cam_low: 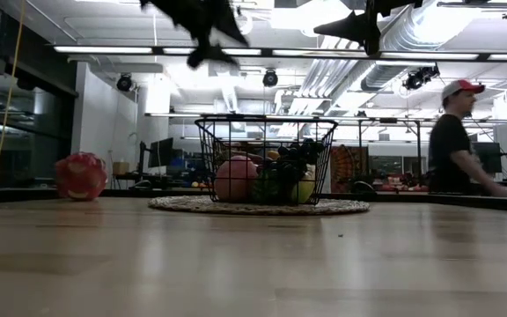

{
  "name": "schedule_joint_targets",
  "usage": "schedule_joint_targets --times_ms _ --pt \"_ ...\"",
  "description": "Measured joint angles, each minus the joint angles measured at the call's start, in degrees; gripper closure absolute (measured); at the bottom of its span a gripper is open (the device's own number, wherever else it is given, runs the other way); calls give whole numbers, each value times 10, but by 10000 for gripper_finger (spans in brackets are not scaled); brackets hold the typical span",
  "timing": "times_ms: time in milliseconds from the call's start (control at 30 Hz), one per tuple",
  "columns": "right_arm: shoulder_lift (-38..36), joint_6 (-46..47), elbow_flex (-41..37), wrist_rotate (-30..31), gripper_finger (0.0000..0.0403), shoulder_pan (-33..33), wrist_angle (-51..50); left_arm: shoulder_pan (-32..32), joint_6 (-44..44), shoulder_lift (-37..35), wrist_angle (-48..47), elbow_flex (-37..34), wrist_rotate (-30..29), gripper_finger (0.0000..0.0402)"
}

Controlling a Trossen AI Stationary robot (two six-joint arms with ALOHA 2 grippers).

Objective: Build produce basket
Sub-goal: Put the green pear into the black wire basket

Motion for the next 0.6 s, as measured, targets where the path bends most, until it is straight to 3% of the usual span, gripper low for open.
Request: schedule_joint_targets --times_ms 200,400,600 --pt "0 -4 0 0 91 0 0 -99 7 -131 84 -46 -45 166" --pt "0 -5 0 0 91 0 0 -229 4 -264 261 -207 -127 170" --pt "0 -5 0 0 91 0 0 -327 11 -363 363 -356 -197 170"
